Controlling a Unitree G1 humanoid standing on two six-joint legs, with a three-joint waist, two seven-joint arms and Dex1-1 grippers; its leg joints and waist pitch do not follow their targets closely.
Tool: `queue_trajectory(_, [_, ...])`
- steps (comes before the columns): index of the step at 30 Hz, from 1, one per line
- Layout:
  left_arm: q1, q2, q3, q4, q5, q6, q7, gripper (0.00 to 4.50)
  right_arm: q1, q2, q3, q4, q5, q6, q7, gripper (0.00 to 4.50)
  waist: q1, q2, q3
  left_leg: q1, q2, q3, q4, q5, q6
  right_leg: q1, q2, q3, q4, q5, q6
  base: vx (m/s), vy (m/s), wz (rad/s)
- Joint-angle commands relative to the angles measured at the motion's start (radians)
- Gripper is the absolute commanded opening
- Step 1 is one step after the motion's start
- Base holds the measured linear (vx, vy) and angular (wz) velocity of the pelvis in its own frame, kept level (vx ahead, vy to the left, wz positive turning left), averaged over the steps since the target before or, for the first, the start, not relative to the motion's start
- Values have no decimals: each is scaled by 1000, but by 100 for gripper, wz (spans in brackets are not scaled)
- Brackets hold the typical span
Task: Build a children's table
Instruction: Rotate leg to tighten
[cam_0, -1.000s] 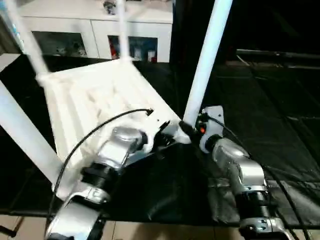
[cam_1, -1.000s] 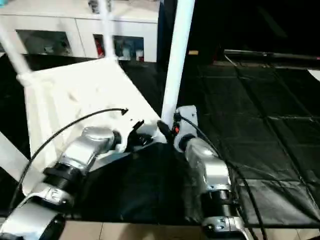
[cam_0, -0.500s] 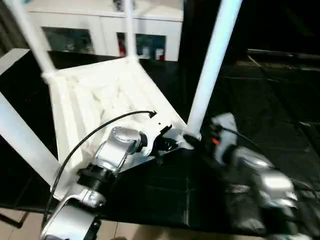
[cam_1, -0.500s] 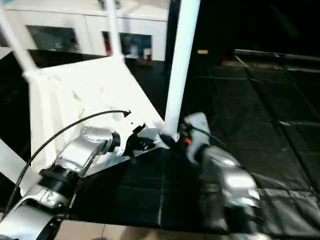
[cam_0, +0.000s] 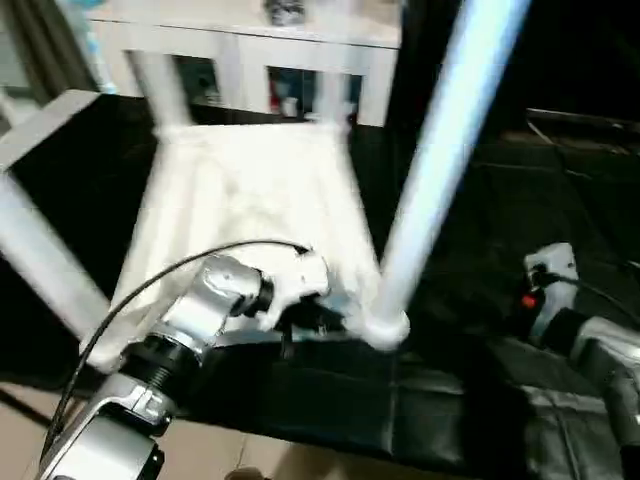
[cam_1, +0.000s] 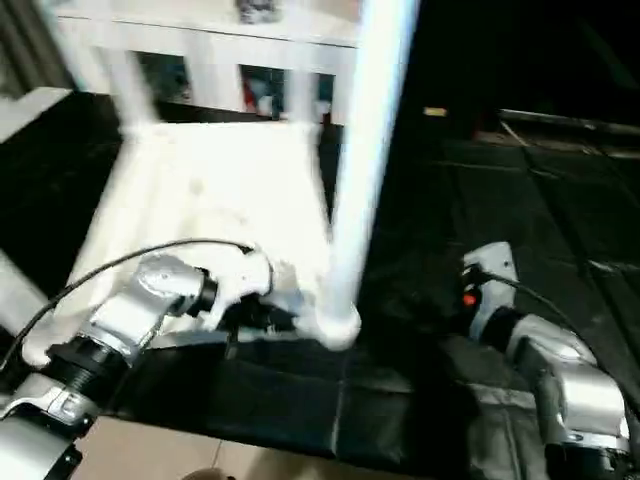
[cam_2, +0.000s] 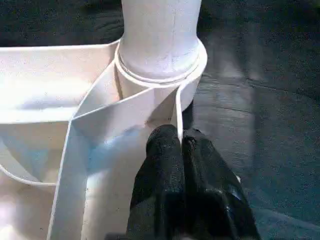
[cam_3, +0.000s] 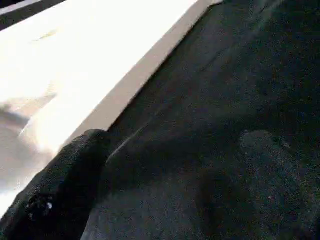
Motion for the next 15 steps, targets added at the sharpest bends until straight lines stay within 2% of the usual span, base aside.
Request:
queue_trajectory(1, [-22, -54, -48, 4, -9, -82, -42, 0, 13, 32, -10, -22, -5, -18, -55, 448, -12, 0, -68, 18, 41, -4, -58, -173, 42, 45, -80, 60, -85, -245, -151, 0, 0, 0])
queue_trajectory(3, [-25, -63, -52, 11, -7, -98, -39, 0, 15, 43, -13, -23, -7, -23, -69, 448, -12, -1, -69, 14, 42, -4, -59, -174, 42, 50, -83, 58, -83, -242, -151, 0, 0, 0])
queue_trajectory(4, [-39, -86, -55, 35, -5, -133, -34, 0, 23, 81, -21, -32, -12, -30, -117, 448, -12, 3, -71, 11, 43, -6, -59, -163, 43, 51, -85, 59, -81, -229, -151, 0, 0, 0])
queue_trajectory(5, [-45, -96, -56, 47, -4, -149, -33, 0, 28, 96, -24, -37, -12, -33, -136, 448, -12, 3, -71, 14, 43, -4, -59, -165, 42, 47, -84, 60, -82, -226, -150, 0, 0, 0])
queue_trajectory(6, [-51, -103, -55, 59, -4, -164, -31, 0, 38, 111, -27, -48, -12, -39, -155, 448, -13, 2, -72, 13, 43, -5, -59, -167, 40, 50, -85, 59, -80, -221, -153, 0, 0, 0])
queue_trajectory(7, [-56, -108, -54, 72, -7, -182, -36, 0, 47, 125, -32, -60, -10, -46, -171, 448, -14, 6, -73, 9, 43, -7, -59, -159, 39, 54, -86, 59, -77, -205, -152, 0, 0, 0])
queue_trajectory(8, [-57, -110, -54, 78, -9, -193, -39, 0, 55, 132, -35, -68, -8, -51, -179, 448, -15, 3, -72, 6, 42, -7, -60, -157, 41, 54, -86, 59, -79, -202, -149, 0, 0, 0])
queue_trajectory(9, [-57, -114, -52, 86, -13, -200, -42, 0, 65, 137, -40, -79, -3, -48, -194, 448, -15, 13, -73, 5, 40, -8, -60, -156, 39, 57, -87, 59, -78, -203, -144, 0, 0, 0])
queue_trajectory(12, [-73, -114, -45, 142, -1, -246, -30, 0, 84, 147, -44, -98, -11, -68, -230, 448, -22, 2, -71, 1, 35, -5, -58, -158, 45, 60, -86, 58, -84, -233, -127, 0, 0, 0])
queue_trajectory(13, [-77, -111, -45, 159, 4, -262, -28, 0, 86, 152, -49, -102, -9, -69, -239, 448, -22, 6, -70, 3, 33, -5, -58, -160, 46, 58, -86, 57, -87, -264, -116, 0, 0, 0])
queue_trajectory(15, [-83, -107, -43, 181, 11, -284, -23, 0, 87, 159, -56, -105, -12, -77, -254, 448, -26, 3, -70, 1, 34, -6, -59, -160, 44, 58, -85, 57, -88, -283, -104, 0, 0, 0])
